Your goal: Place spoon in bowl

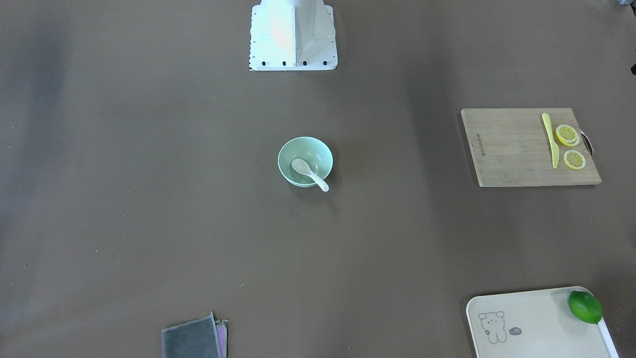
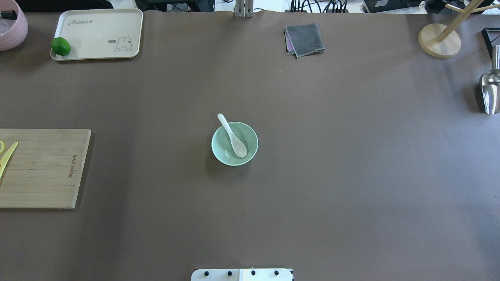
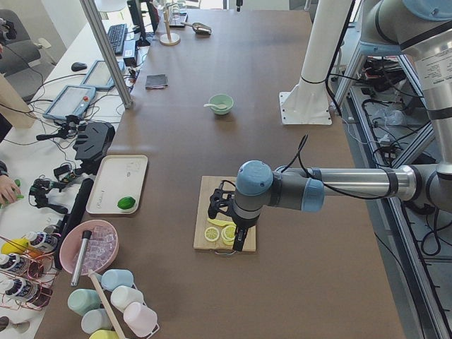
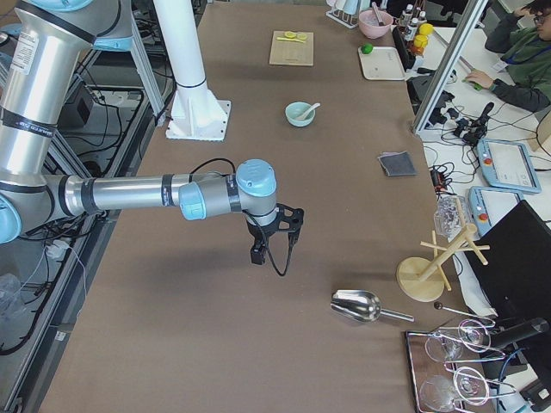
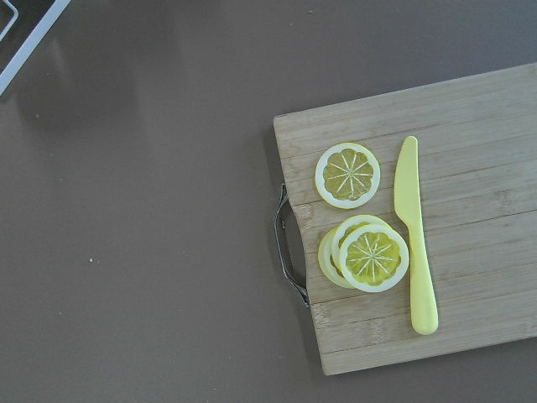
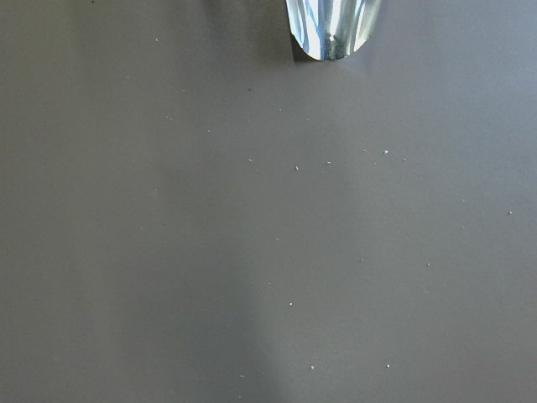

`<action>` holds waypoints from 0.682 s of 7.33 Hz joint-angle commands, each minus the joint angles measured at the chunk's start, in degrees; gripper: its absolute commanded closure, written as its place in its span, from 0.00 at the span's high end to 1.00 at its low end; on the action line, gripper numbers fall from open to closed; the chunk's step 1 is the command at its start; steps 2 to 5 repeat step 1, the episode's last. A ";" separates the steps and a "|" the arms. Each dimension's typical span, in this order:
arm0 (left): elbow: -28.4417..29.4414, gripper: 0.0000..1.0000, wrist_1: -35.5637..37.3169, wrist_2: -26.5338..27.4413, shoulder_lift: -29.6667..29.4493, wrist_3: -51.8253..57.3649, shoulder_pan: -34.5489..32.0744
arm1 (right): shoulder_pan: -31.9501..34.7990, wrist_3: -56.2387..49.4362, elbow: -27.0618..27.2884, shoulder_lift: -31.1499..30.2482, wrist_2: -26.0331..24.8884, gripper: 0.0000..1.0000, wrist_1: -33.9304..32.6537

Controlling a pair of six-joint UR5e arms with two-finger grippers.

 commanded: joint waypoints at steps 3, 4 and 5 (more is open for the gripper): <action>-0.23 0.99 0.00 0.02 -0.06 0.00 0.00 | 0.00 0.00 -0.54 -0.20 0.07 1.00 0.00; -0.23 0.99 0.00 0.02 -0.06 0.00 0.00 | 0.00 0.00 -0.54 -0.20 0.07 1.00 0.00; -0.23 0.99 0.00 0.02 -0.06 0.00 0.00 | 0.00 0.00 -0.54 -0.20 0.07 1.00 0.00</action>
